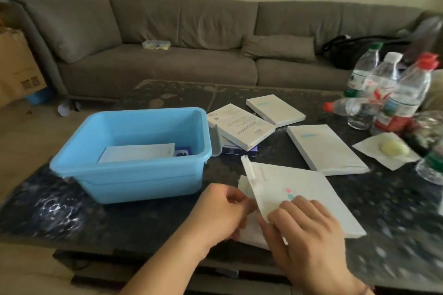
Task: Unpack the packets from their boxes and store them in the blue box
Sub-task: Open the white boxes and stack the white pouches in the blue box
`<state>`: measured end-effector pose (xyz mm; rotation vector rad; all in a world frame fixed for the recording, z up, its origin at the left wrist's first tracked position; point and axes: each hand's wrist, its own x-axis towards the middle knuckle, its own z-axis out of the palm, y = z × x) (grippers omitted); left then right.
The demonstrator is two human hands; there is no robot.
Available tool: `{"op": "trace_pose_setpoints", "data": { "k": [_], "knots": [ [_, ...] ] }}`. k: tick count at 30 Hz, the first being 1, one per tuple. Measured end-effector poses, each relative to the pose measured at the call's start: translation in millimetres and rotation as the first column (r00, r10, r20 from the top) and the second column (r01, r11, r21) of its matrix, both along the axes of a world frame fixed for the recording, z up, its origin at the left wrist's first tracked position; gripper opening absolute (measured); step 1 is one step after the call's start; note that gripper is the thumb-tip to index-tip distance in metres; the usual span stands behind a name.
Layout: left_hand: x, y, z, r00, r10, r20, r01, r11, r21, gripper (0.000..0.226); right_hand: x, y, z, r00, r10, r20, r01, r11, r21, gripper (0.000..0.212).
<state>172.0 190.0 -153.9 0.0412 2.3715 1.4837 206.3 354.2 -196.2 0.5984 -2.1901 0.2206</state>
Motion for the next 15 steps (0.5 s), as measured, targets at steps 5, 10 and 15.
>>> {"op": "trace_pose_setpoints", "data": {
  "k": [5, 10, 15],
  "knots": [
    [5, 12, 2, 0.996, 0.001, 0.088, -0.008, 0.996, 0.085, 0.025, 5, -5, 2, 0.998, 0.04, -0.049, -0.042, 0.999, -0.034, 0.045],
    [9, 18, 7, 0.994, 0.036, 0.1, -0.048, 0.992, 0.118, 0.03, 7, -7, 1, 0.995, 0.071, -0.064, -0.075, 0.996, -0.054, 0.048],
    [8, 14, 6, 0.992, -0.066, 0.108, 0.049, 0.987, 0.15, 0.026, 6, -3, 1, 0.997, 0.054, -0.058, -0.057, 0.996, -0.064, 0.045]
  ]
}}
